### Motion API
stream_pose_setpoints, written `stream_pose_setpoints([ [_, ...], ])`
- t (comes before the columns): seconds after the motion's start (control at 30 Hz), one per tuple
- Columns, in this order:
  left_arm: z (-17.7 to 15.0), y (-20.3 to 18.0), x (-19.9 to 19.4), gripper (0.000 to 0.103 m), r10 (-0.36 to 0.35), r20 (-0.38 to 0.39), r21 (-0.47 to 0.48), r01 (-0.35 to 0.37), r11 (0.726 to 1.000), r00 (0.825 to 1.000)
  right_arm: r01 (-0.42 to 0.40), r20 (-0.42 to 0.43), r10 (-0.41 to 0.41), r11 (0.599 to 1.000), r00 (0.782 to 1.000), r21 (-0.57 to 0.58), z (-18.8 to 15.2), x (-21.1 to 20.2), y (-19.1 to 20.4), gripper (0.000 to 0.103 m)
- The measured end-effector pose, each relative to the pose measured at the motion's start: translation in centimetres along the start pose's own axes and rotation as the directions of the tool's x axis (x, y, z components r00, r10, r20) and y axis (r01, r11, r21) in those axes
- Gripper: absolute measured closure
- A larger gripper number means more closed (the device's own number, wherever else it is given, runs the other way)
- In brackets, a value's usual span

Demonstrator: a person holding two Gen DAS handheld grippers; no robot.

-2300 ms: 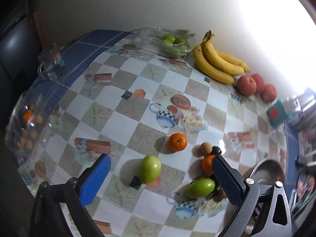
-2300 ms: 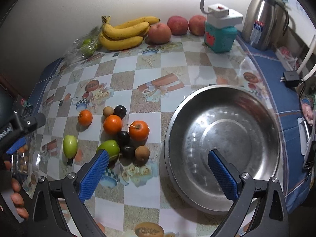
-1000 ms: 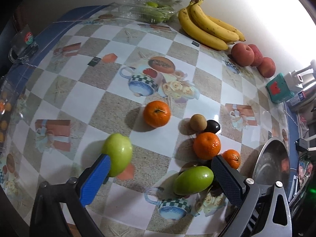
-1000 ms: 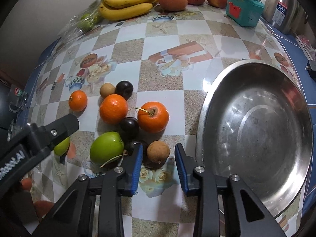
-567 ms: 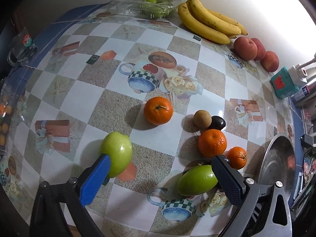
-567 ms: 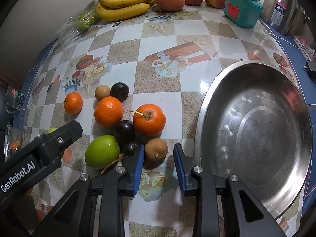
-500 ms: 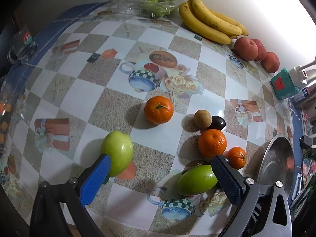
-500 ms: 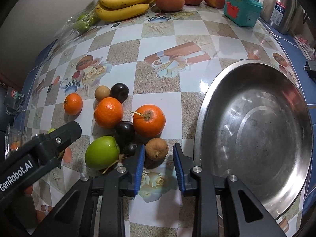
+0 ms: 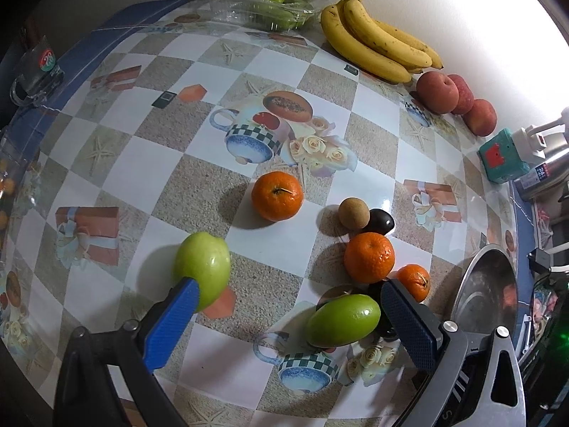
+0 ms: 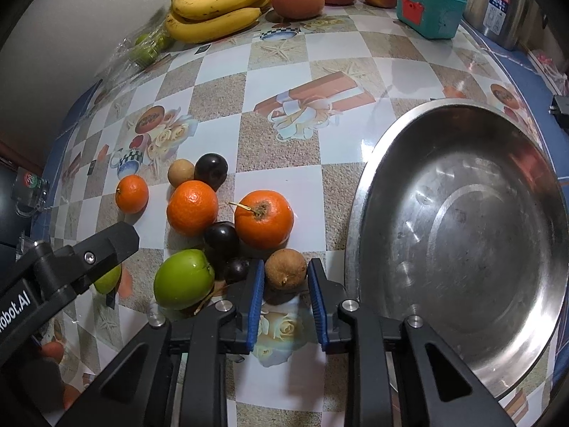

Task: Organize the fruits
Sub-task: 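Grasp the green mango with the left tool while the right tool lifts the kiwi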

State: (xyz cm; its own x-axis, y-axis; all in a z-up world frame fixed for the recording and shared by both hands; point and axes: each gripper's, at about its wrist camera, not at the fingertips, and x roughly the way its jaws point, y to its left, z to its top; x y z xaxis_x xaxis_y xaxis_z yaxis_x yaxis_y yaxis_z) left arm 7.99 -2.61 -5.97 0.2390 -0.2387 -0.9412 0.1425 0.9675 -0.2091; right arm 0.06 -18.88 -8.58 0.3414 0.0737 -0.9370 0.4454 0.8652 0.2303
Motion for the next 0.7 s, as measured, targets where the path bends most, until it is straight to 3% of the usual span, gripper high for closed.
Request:
stream_pose_setpoints([
  [0.37, -0.2, -0.5, 0.1, 0.002, -0.049, -0.031, 0.011, 0.049, 0.999, 0.998, -0.07, 0.04, 0.068, 0.996, 0.997, 0.057, -0.2, -2.3, -1.1, 0.077],
  [0.53, -0.2, -0.9, -0.3, 0.007, -0.069, -0.024, 0.038, 0.07, 0.997, 0.997, -0.101, 0.112, 0.091, 0.991, 0.99, 0.091, -0.6, -5.2, -2.3, 0.077],
  [0.7, -0.9, -2.1, 0.3, 0.017, -0.031, -0.052, 0.131, 0.038, 0.991, 0.998, -0.097, 0.156, 0.076, 0.986, 0.985, 0.132, -0.5, -6.6, -3.6, 0.077],
])
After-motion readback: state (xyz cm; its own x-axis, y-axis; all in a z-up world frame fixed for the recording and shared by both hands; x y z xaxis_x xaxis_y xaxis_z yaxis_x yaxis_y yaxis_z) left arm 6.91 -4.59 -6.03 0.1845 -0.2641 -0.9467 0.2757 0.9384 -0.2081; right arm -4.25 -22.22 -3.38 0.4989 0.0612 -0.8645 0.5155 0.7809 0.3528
